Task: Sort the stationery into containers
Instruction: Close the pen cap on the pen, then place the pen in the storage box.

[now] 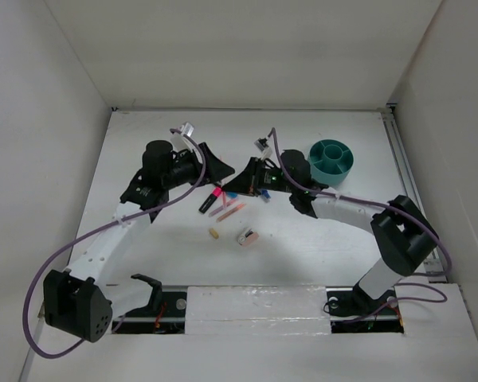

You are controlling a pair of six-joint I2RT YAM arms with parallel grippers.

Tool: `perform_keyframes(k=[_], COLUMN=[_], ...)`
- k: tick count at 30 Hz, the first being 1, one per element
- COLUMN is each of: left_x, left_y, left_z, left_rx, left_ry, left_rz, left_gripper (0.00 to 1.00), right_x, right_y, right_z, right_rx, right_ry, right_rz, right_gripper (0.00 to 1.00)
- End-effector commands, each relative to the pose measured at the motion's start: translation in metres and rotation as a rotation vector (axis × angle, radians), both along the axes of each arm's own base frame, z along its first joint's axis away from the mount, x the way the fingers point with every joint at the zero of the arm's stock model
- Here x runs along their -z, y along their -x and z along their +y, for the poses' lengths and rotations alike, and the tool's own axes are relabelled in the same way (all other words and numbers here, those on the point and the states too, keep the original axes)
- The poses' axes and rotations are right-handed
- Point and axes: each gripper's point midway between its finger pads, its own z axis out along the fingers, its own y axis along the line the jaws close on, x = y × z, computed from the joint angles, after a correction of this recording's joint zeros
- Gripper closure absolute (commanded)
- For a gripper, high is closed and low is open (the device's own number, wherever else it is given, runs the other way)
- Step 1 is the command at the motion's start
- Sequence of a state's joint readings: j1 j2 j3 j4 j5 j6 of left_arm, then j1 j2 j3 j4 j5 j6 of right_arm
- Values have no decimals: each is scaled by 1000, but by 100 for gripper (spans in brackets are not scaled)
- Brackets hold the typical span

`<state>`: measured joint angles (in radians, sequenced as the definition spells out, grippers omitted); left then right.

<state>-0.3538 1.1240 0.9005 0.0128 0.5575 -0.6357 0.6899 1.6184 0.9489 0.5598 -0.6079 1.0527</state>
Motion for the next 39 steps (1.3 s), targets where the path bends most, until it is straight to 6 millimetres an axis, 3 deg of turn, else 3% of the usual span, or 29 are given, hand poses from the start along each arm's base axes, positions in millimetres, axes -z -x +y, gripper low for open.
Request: perform_keyframes(k=[1,3,4,9,12,15,17,20,22,24,26,27,30,39], left_x=[-62,-66,-73,-78,-67,-63,-40,-15,4,14,26,26,37,37], left_y=[4,2,3,5,3,-9,-18,-23,-26,-28,-26,-27,-27,-28], left_z=[2,6,8,18,24,47,73,92,106,117,125,128,136,138], left_rx=[21,-11,-20,-66,-100,-252,-396,-462,-493,-541,-571,-589,-619,-624], left_ry=[70,62,64,27,-9,-75,-175,-301,-366,-409,-446,-456,-496,-508], left_rz=[-144,-147,-160,-185,-151,-142,-68,11,64,83,104,101,124,119], left_gripper=[33,19,3,1,1,1,1,1,1,1,1,1,1,1], right_x=[-17,-7,-7,-8,-13,-14,-21,-26,-25,-42,-45,-61,-76,-97], right_y=[-6,-11,-13,-29,-35,-49,-58,-69,-62,-54,-31,-23,-10,3], right_z=[10,11,10,5,2,-12,-24,-40,-44,-52,-48,-52,-57,-73], right_rx=[8,29,41,69,77,164,217,279,263,266,232,249,276,304], right_ry=[-29,-3,-2,-8,-11,36,75,124,131,126,117,111,124,123], right_rz=[-91,-96,-97,-146,-213,-371,-503,-641,-703,-823,-890,-960,-1038,-1109], right_gripper=[100,100,100,100,100,100,100,100,100,100,100,100,100,100])
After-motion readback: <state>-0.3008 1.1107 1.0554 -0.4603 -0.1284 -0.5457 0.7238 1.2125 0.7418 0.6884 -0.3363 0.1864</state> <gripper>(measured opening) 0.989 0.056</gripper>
